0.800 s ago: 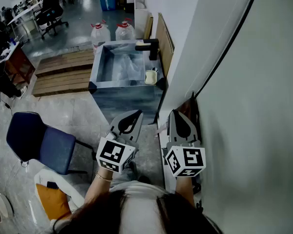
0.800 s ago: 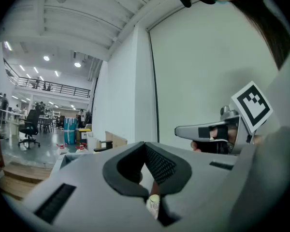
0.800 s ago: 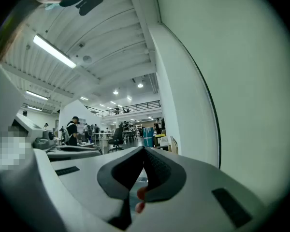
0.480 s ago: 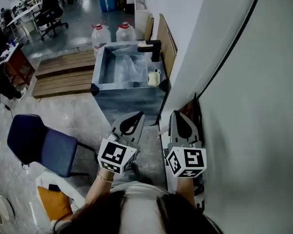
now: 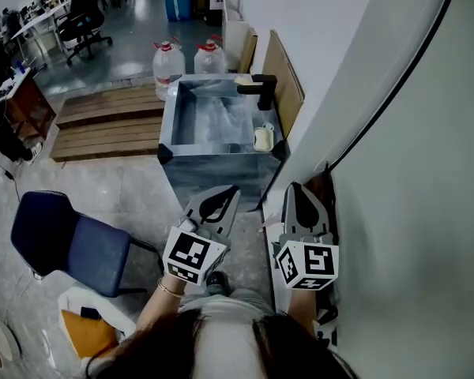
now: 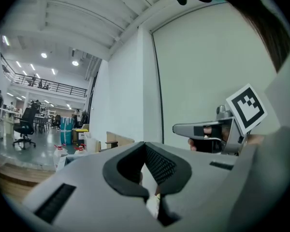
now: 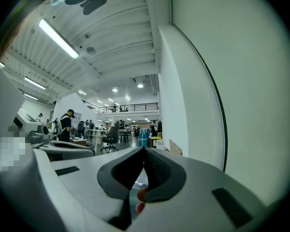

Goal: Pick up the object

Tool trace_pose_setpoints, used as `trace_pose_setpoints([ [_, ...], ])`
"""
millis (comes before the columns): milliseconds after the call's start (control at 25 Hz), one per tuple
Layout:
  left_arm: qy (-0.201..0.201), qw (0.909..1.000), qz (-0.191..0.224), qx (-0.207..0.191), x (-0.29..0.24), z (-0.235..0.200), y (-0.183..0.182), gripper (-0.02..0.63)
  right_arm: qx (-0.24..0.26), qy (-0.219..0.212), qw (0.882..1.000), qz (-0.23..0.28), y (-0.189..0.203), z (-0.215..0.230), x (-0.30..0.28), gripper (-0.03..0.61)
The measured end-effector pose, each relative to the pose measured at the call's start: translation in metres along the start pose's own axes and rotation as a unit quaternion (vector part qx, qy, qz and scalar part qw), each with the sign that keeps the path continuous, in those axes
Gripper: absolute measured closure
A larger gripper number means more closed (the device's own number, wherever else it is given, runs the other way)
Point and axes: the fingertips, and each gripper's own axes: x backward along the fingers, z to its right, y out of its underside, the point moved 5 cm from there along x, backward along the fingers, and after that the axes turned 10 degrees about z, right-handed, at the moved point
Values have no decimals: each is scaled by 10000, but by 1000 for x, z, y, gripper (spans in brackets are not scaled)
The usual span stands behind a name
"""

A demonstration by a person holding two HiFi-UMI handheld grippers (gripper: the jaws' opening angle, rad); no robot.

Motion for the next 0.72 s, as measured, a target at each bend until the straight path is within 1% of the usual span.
trace_pose_setpoints([
  [80, 29, 10000, 42, 3, 0, -8, 0, 606, 26, 42, 10000, -5, 2, -5, -4, 554],
  [320, 135, 9999, 1, 58, -3, -20, 3, 606, 21, 104, 9998, -163, 7, -9, -15, 554],
  [520, 220, 9997, 4, 96, -19, -27, 8, 606, -245, 121, 9993, -236, 15, -2, -27, 554],
  [720, 289, 9996, -27, 72, -44, -38, 14, 606, -210, 80, 9989, -409, 27, 11, -52, 554],
])
